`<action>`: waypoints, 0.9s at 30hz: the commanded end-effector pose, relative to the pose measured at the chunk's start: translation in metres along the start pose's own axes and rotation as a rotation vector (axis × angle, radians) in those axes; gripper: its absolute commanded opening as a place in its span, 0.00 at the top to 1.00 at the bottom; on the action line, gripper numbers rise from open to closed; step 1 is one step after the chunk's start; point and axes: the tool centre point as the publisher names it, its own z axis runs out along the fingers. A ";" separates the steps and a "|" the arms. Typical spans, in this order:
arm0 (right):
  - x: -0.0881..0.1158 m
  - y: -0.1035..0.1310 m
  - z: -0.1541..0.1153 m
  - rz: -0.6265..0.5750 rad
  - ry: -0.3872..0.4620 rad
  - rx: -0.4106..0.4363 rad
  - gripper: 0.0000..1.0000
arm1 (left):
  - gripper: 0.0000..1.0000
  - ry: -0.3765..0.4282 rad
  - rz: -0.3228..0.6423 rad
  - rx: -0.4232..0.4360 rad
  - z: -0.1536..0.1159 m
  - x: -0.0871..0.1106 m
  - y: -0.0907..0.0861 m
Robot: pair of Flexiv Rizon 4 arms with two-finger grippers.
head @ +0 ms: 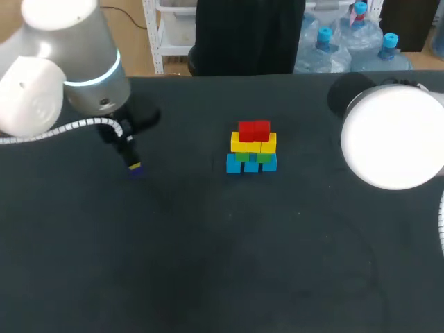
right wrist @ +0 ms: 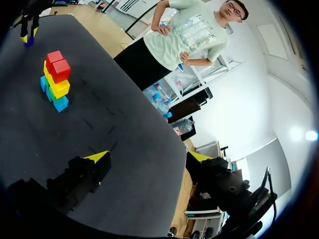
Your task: Place the blue cubes, place green cubes on the blue cubes, place the yellow cubes on the green cubes, then place the red cubes on the yellow cubes, and place purple cube on the red cubes.
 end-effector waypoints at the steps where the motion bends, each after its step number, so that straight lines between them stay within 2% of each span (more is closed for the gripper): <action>1: 0.001 0.000 0.000 0.001 -0.003 0.001 0.00 | 1.00 0.023 0.059 0.001 -0.021 -0.014 -0.003; 7: 0.001 0.000 0.000 0.001 -0.003 0.001 0.00 | 1.00 0.041 0.163 -0.025 -0.053 -0.031 -0.002; 16: 0.001 0.000 0.000 0.001 -0.003 0.001 0.00 | 1.00 -0.024 0.192 -0.082 -0.122 -0.054 -0.003; 22: 0.001 0.000 0.000 0.001 -0.003 0.001 0.00 | 1.00 -0.027 0.208 -0.090 -0.131 -0.068 -0.004; 27: 0.001 0.000 0.000 0.001 -0.003 0.001 0.00 | 1.00 -0.043 0.273 -0.088 -0.130 -0.093 -0.013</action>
